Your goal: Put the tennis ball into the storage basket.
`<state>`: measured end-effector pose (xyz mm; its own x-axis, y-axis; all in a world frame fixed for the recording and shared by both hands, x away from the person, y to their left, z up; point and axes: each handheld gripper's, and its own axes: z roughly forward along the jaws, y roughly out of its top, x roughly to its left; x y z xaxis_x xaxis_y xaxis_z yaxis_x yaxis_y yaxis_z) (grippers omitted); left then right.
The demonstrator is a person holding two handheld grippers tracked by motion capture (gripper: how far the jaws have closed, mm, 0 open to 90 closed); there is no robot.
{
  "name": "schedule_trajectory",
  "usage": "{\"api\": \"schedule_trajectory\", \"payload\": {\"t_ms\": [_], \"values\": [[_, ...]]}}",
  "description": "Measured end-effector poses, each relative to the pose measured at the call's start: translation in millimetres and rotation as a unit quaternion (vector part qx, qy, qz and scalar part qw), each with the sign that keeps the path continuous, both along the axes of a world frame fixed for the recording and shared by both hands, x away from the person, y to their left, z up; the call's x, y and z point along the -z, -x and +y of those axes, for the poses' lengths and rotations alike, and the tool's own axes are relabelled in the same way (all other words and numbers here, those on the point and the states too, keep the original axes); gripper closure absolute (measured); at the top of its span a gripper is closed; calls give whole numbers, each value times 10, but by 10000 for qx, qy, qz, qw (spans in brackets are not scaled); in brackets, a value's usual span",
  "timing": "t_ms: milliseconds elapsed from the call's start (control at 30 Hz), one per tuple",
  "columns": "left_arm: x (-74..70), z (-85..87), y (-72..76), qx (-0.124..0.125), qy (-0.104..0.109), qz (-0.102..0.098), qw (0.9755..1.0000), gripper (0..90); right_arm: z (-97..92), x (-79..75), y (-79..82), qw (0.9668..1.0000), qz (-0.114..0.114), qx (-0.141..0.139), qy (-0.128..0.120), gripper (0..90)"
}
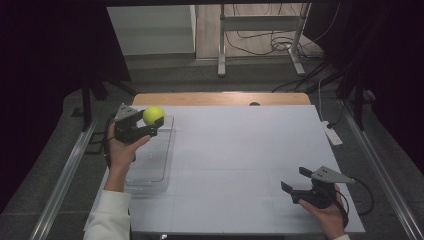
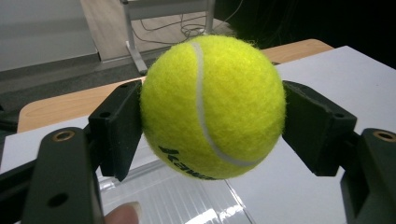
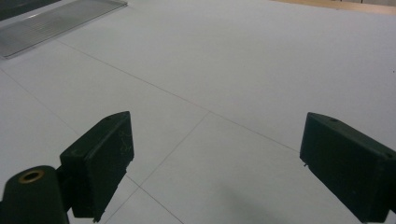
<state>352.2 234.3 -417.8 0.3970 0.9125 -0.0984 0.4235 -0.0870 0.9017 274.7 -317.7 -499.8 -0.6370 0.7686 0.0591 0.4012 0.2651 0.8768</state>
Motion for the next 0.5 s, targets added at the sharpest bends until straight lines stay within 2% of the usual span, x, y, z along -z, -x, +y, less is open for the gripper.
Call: {"api": "schedule_trajectory", "payload": {"t_ms": [500], "values": [[94,125,-54,-293,-139,181,9993,263,-4,-1,-2,10000,0,-3,-15,100]]}}
